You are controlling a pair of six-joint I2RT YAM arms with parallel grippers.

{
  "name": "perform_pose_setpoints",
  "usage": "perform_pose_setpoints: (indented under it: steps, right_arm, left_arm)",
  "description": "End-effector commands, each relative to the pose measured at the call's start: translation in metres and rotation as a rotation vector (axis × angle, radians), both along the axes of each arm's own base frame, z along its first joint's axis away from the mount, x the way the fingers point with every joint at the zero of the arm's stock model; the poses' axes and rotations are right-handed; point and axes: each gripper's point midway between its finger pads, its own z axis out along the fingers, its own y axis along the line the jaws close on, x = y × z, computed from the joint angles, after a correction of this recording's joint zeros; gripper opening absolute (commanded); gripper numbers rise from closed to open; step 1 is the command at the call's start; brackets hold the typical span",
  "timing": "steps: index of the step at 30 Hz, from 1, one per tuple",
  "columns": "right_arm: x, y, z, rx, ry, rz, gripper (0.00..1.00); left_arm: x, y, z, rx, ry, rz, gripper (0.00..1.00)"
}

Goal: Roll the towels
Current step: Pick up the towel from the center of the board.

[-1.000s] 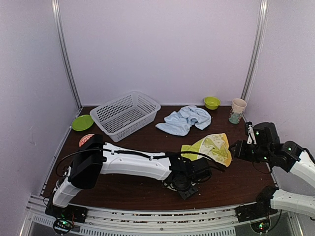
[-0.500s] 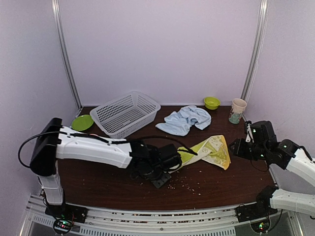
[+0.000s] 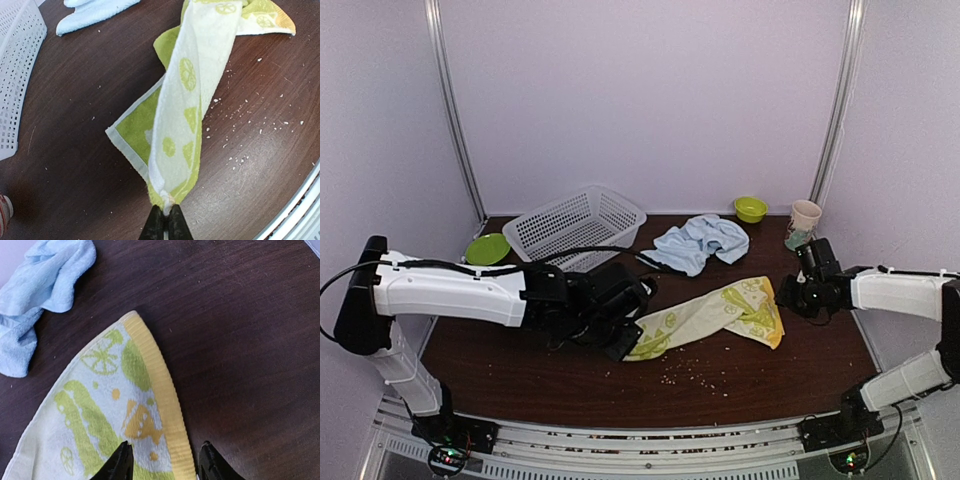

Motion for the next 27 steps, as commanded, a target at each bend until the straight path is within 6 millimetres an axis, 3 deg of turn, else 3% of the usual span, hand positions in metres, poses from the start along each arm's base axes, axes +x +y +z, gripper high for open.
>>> perform_pose_setpoints:
  steps: [1, 6, 12, 20, 27]
  right_arm:
    - [0.046, -0.002, 0.011, 0.022, -0.053, -0.034, 0.45]
    - [0.077, -0.003, 0.005, -0.003, -0.015, -0.035, 0.46]
    - [0.098, -0.003, -0.005, -0.028, 0.057, -0.033, 0.46]
    - [0.103, -0.001, -0.013, -0.053, 0.186, -0.024, 0.47]
    - [0.089, 0.005, -0.009, -0.002, 0.192, -0.042, 0.47]
  left_arm:
    - [0.016, 0.002, 0.01, -0.011, -0.046, 0.027, 0.0]
    - [0.023, 0.008, 0.012, 0.002, -0.053, 0.037, 0.0]
    - [0.026, 0.011, 0.014, 0.01, -0.06, 0.045, 0.0]
    - [0.027, 0.014, 0.026, -0.01, -0.074, 0.051, 0.0]
    - [0.013, 0.041, 0.031, -0.033, -0.051, 0.069, 0.0]
